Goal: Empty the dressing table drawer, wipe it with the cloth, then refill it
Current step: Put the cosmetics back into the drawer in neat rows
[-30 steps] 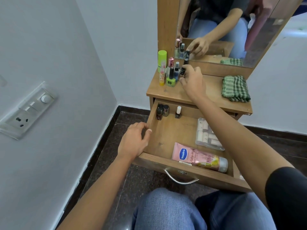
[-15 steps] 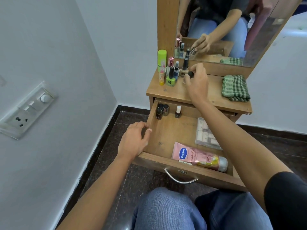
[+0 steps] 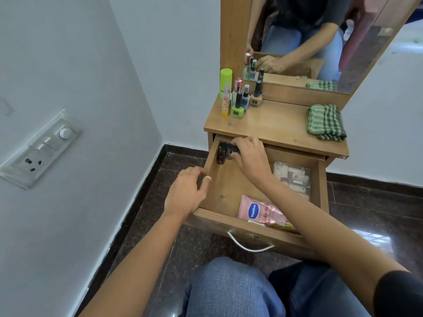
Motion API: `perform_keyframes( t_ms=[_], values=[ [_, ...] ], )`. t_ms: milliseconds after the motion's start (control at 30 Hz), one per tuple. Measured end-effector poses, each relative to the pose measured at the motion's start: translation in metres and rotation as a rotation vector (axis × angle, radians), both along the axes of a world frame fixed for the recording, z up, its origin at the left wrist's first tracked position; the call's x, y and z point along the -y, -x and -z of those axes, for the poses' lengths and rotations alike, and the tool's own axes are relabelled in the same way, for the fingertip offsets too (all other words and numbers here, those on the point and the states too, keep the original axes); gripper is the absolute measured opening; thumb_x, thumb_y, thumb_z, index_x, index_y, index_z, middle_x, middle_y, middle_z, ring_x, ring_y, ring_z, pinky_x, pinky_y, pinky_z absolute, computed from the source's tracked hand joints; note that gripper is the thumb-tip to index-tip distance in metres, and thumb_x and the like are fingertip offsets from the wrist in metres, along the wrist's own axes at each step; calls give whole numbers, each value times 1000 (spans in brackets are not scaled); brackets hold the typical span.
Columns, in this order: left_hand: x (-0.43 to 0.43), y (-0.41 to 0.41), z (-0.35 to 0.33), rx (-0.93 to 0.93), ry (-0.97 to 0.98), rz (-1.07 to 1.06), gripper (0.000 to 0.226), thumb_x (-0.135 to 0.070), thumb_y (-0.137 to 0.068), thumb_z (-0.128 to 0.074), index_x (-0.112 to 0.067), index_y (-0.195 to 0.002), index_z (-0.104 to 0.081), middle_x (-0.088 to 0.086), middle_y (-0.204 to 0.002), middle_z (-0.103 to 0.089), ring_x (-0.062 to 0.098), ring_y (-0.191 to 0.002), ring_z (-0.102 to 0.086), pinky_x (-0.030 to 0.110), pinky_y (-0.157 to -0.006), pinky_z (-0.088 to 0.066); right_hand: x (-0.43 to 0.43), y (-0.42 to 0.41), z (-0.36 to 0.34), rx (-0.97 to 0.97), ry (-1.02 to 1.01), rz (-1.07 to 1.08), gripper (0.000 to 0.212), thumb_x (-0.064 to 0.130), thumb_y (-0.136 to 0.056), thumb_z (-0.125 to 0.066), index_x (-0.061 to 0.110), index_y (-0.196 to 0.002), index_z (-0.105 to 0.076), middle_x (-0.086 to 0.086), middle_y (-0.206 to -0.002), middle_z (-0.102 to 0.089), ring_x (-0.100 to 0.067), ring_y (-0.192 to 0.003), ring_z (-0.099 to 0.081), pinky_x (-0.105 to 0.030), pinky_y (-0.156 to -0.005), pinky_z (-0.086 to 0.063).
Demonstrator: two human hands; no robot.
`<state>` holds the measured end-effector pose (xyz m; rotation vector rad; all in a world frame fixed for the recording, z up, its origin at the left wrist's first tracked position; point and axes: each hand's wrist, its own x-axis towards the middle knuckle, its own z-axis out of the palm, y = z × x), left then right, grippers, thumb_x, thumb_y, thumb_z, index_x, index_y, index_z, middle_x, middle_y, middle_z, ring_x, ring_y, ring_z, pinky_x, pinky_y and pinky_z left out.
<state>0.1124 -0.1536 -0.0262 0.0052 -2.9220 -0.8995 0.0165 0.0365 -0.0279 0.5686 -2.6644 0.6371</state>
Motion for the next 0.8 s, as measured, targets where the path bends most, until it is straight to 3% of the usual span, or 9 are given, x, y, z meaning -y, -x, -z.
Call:
perform_keyframes(
  t_ms=[100,233,400,500,800],
  values=[
    [0,1,0,0,-7,5,33,-41,-97,-47,-22,-121,-60,-4,-119,-61,9,-109,-53,29,-88,-46,3,4,12,-28,-92,60,24,16,-82,-70,9,-103,-61,-7,-96,-66,-26,-93,-48,-36,-73,-34],
    [1,1,0,-1,-4,8,33,-41,-97,-47,-22,-122,-60,-5,-120,-61,8,-110,-54,31,-90,-49,3,9,25,-42,-221,93,18,16,-84,-68,14,-98,-57,-3,-94,-67,-24,-95,-47,-35,-72,-27],
    [1,2,1,-7,-8,6,33,-41,-97,-48,-22,-121,-60,-5,-119,-62,9,-109,-55,32,-90,-50,4,12,30,-130,-280,133,17,11,-82,-68,17,-92,-56,0,-87,-67,-24,-91,-51,-34,-73,-27],
    [1,2,2,-5,-7,8,33,-42,-97,-48,-23,-122,-60,-5,-119,-62,8,-108,-55,30,-89,-49,4,13,31,-202,-332,159,18,6,-78,-68,16,-90,-58,-1,-81,-67,-24,-84,-54,-35,-69,-35],
    [2,2,3,4,-5,-3,34,-43,-97,-48,-23,-122,-60,-5,-122,-61,9,-109,-55,31,-90,-49,-17,10,32,-358,-169,-11,9,10,-82,-69,10,-90,-64,-5,-88,-65,-25,-78,-55,-33,-63,-38]
  ],
)
